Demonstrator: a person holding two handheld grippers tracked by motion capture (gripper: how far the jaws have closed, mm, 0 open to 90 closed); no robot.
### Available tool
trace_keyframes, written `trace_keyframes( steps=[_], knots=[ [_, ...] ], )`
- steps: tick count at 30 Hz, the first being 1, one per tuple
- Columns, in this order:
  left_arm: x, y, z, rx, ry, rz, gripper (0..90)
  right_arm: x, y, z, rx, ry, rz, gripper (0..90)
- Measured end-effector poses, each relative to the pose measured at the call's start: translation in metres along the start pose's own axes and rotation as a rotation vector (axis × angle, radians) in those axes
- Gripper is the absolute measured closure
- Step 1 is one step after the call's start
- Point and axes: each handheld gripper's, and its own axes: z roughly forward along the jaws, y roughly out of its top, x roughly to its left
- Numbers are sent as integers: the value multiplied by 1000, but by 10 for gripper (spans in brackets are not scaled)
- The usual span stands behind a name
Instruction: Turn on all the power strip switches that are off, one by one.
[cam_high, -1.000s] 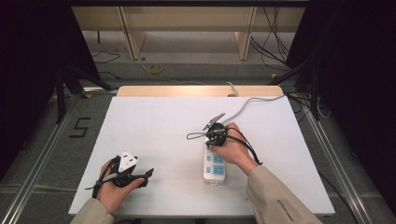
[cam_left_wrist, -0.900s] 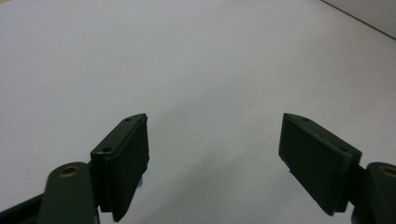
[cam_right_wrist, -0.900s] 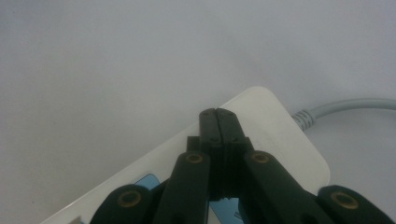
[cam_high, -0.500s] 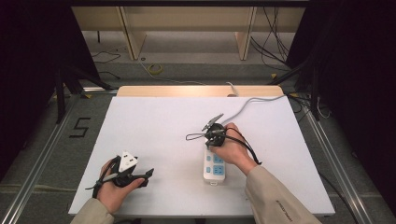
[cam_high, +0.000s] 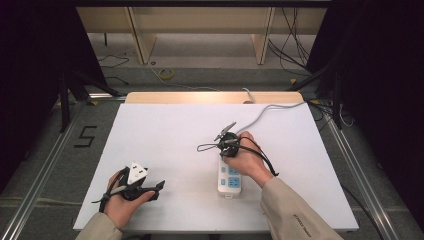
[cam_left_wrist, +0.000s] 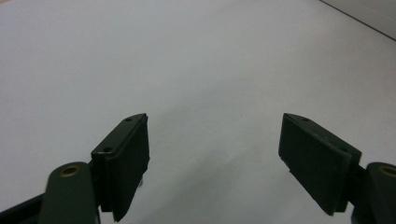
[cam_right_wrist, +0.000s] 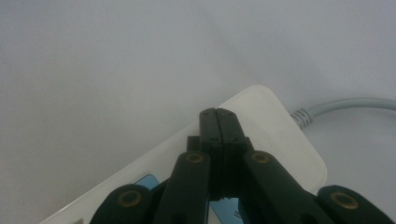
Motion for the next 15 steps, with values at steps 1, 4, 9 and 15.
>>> trace_keyframes(
  steps=[1, 4, 9, 15],
  knots=[
    [0, 0, 0, 1, 2, 1, 246, 0, 0, 0, 0, -1, 4, 900],
    [0, 0, 0, 2, 0, 1, 246, 1, 1, 1, 4, -3, 9, 900],
    [0, 0, 0, 3, -1, 5, 246, 1, 1, 1, 1, 1, 19, 900],
    [0, 0, 0, 2, 0, 3, 246, 0, 0, 1, -5, 6, 23, 900]
  ],
)
